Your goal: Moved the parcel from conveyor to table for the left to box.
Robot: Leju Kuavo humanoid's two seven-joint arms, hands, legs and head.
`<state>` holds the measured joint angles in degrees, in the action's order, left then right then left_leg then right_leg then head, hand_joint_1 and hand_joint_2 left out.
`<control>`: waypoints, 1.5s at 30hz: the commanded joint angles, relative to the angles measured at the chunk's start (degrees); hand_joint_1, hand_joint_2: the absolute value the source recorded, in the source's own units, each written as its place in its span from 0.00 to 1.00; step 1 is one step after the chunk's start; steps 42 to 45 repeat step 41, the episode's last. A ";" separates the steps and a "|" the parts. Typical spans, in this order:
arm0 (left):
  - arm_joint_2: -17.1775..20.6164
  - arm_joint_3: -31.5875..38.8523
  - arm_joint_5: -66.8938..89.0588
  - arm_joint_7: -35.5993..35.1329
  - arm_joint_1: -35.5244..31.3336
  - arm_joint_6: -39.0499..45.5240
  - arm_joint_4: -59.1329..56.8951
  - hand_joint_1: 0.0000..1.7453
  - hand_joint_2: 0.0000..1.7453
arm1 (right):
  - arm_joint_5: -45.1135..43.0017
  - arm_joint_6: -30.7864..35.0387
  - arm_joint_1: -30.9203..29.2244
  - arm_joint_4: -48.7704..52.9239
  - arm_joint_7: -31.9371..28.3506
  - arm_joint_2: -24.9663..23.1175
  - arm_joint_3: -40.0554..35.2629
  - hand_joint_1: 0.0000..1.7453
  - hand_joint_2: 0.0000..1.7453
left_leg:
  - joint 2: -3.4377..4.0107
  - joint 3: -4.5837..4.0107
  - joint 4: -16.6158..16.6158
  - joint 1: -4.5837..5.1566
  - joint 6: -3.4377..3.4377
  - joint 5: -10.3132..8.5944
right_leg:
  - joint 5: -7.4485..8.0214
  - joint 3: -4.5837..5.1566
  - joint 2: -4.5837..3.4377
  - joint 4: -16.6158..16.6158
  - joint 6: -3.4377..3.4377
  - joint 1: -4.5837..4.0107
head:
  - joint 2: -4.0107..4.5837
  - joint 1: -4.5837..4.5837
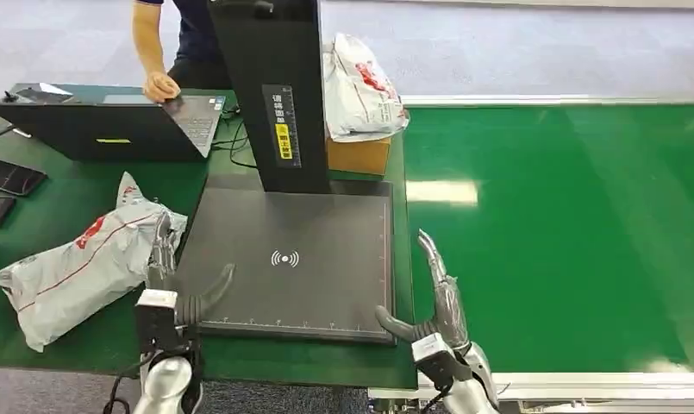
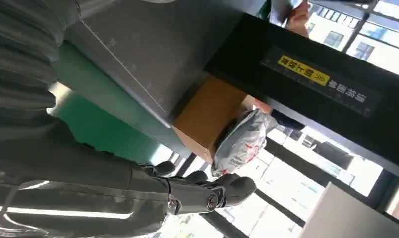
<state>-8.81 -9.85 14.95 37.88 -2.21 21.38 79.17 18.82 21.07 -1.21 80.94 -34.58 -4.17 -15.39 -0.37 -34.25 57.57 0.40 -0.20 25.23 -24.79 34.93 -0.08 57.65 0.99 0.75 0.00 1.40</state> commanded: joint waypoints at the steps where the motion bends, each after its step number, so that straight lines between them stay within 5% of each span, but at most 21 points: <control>1: 10.93 -13.34 -1.13 -3.14 11.25 -3.33 9.61 0.00 1.00 | -1.30 -4.89 5.98 6.42 -0.08 3.25 1.69 0.00 1.00 | 0.03 0.27 -0.12 -0.01 0.09 0.12 | -0.15 -0.24 0.00 -0.08 -0.06 -0.01 | 0.00 0.00; 17: 11.41 -15.62 -0.62 -5.35 9.85 -8.26 8.22 0.00 1.00 | -5.36 -8.20 8.14 9.19 -1.14 3.18 0.52 0.00 1.00 | -0.05 0.30 -0.11 -0.05 0.13 0.14 | -0.21 -0.32 0.10 -0.10 -0.09 -0.05 | 0.00 0.00; 20: 8.14 -12.73 -3.11 -6.93 9.40 -3.95 7.58 0.00 1.00 | -4.82 -7.98 8.99 9.96 -0.16 2.74 -0.14 0.00 1.00 | -0.07 0.16 -0.05 -0.06 0.09 0.12 | -0.18 -0.21 0.10 -0.06 -0.05 -0.05 | 0.00 0.00; 36: 13.89 -19.76 -6.98 -1.58 13.10 -0.16 8.74 0.00 1.00 | -4.98 -7.72 7.42 7.36 -0.71 3.80 -3.16 0.00 1.00 | 0.07 0.32 -0.15 -0.05 0.11 0.14 | -0.17 -0.32 -0.04 -0.13 -0.07 -0.04 | 0.00 0.00; 45: 12.55 -20.40 -7.94 -1.59 10.12 0.58 7.46 0.00 1.00 | -5.32 -6.63 9.11 10.52 -0.01 4.90 -3.08 0.00 1.00 | -0.04 0.27 -0.12 -0.05 0.11 0.10 | -0.18 -0.29 0.08 -0.11 -0.08 -0.05 | 0.00 0.00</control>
